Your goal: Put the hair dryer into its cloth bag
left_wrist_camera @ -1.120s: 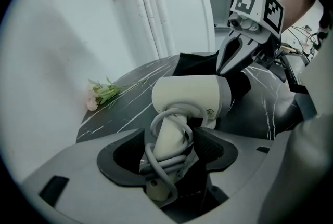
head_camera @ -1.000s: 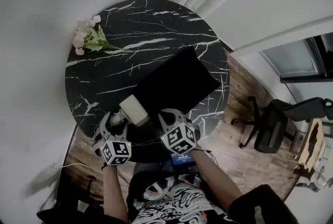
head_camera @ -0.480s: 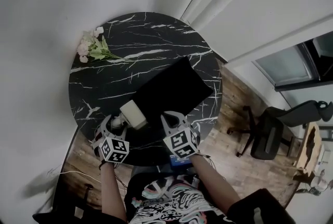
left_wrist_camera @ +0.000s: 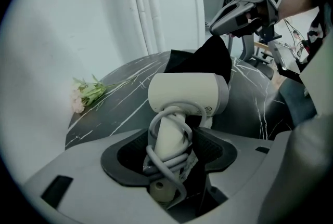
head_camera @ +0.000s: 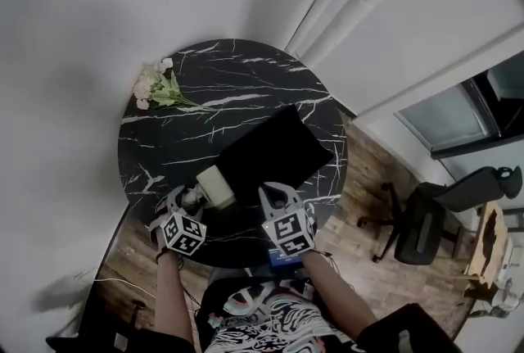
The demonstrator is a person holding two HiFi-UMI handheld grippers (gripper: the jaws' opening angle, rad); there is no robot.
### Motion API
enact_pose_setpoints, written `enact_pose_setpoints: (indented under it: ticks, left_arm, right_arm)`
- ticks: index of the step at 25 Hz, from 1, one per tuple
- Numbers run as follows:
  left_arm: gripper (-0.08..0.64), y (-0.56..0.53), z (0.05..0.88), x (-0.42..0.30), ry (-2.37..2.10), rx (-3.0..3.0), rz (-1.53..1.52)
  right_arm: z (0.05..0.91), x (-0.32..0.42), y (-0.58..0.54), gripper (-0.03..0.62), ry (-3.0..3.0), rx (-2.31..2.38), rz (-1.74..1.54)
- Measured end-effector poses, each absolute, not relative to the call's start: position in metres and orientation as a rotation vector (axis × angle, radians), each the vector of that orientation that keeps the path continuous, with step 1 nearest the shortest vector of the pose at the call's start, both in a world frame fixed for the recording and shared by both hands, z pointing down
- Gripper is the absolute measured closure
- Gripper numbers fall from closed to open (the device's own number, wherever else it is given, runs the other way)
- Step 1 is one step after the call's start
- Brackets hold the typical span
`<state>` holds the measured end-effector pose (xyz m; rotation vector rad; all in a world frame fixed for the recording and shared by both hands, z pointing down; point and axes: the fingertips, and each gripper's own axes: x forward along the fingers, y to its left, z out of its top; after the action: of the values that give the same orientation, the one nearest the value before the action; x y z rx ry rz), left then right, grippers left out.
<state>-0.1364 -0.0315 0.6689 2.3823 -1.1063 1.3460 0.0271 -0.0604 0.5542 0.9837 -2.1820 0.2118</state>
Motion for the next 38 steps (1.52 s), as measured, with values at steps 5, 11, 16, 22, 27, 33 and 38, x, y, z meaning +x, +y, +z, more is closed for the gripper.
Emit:
enact_pose_setpoints:
  ticks: [5, 11, 16, 22, 27, 33, 38]
  left_arm:
    - [0.322, -0.025, 0.664, -0.133, -0.954, 2.404, 1.344]
    - [0.331, 0.003, 0.659, -0.129, -0.871, 2.380, 1.231]
    - [0.331, 0.011, 0.655, -0.122, -0.869, 2.336, 1.104]
    - [0.331, -0.002, 0.651, -0.114, -0.859, 2.313, 1.063]
    - [0.331, -0.014, 0.644, -0.103, -0.839, 2.311, 0.998]
    - [0.331, -0.026, 0.643, -0.084, -0.814, 2.301, 0.979]
    - [0.331, -0.035, 0.644, -0.067, -0.829, 2.282, 0.996]
  right_arm:
    - [0.551, 0.030, -0.066, 0.574, -2.185, 1.008, 0.217]
    - [0.548, 0.031, -0.066, 0.574, -2.192, 1.008, 0.206]
    - [0.548, 0.028, -0.061, 0.574, -2.198, 0.991, 0.201]
    - [0.546, 0.027, -0.059, 0.574, -2.208, 0.997, 0.187]
    - [0.542, 0.024, -0.056, 0.574, -2.226, 0.986, 0.170]
    - [0.543, 0.019, -0.050, 0.574, -2.257, 0.951, 0.158]
    - [0.547, 0.017, -0.040, 0.574, -2.259, 0.906, 0.165]
